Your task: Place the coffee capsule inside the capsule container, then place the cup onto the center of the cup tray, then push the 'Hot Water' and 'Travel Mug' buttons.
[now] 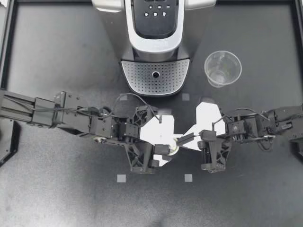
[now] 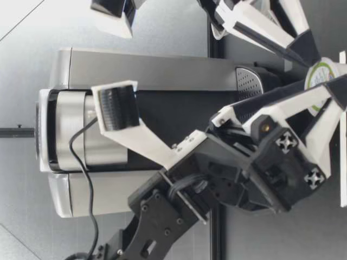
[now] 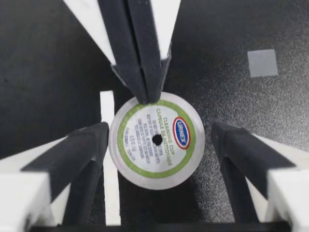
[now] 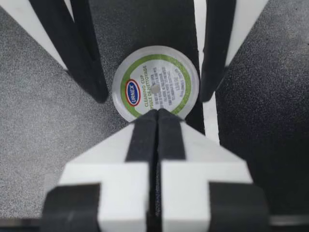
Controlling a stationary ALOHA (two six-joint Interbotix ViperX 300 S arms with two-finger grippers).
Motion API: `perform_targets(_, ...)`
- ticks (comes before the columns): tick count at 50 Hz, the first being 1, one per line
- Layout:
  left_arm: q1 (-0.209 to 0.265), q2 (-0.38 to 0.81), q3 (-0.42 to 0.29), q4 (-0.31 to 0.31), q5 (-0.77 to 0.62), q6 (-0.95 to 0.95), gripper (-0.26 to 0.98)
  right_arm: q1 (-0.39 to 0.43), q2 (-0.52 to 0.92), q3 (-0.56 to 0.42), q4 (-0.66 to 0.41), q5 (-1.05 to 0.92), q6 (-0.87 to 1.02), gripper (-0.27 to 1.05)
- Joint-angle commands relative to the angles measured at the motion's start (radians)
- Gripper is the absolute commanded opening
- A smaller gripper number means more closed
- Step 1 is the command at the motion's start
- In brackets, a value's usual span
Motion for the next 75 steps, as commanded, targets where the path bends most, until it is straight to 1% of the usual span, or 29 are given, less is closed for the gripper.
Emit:
perform_targets(1, 0.0, -0.017, -0.021, -0.002, -0.003, 0.0, 0.67, 0.006, -0.015, -0.02, -0.002, -0.005, -0.002, 0.07)
perform_targets(6, 0.0, -0.02, -0.017, 0.0, -0.005, 0.0, 0.63, 0.006, -0.017, -0.02, -0.002, -0.005, -0.002, 0.07)
perform_targets(12, 0.0, -0.029, -0.015, -0.002, -0.005, 0.0, 0.53, 0.006, -0.021, -0.021, -0.002, -0.003, -0.002, 0.07)
perform_targets(17, 0.0, -0.037, -0.012, -0.002, -0.003, 0.0, 0.48, 0.006, -0.037, -0.02, -0.002, -0.003, -0.002, 0.07)
perform_targets(27, 0.0, -0.061, 0.005, -0.002, -0.003, -0.012, 0.47, 0.006, -0.147, -0.002, -0.002, -0.025, 0.006, 0.07)
perform_targets(33, -0.003, -0.11, 0.034, -0.003, -0.005, -0.014, 0.47, -0.005, -0.241, 0.021, 0.005, -0.112, 0.009, 0.07)
perform_targets(40, -0.009, -0.187, 0.086, -0.003, -0.005, -0.017, 0.47, -0.066, -0.291, 0.038, 0.038, -0.244, 0.023, 0.07)
perform_targets(47, -0.012, -0.264, 0.141, -0.008, -0.012, -0.051, 0.47, -0.163, -0.285, 0.034, 0.091, -0.33, 0.051, 0.07)
perform_targets(52, -0.012, -0.305, 0.176, -0.008, -0.017, -0.074, 0.47, -0.21, -0.273, 0.023, 0.097, -0.37, 0.066, 0.07)
perform_targets(61, -0.012, -0.35, 0.224, -0.006, -0.041, -0.084, 0.47, -0.253, -0.25, -0.021, 0.097, -0.402, 0.067, 0.07)
perform_targets(75, -0.012, -0.36, 0.232, -0.008, -0.055, -0.083, 0.47, -0.282, -0.227, -0.072, 0.095, -0.439, 0.067, 0.07)
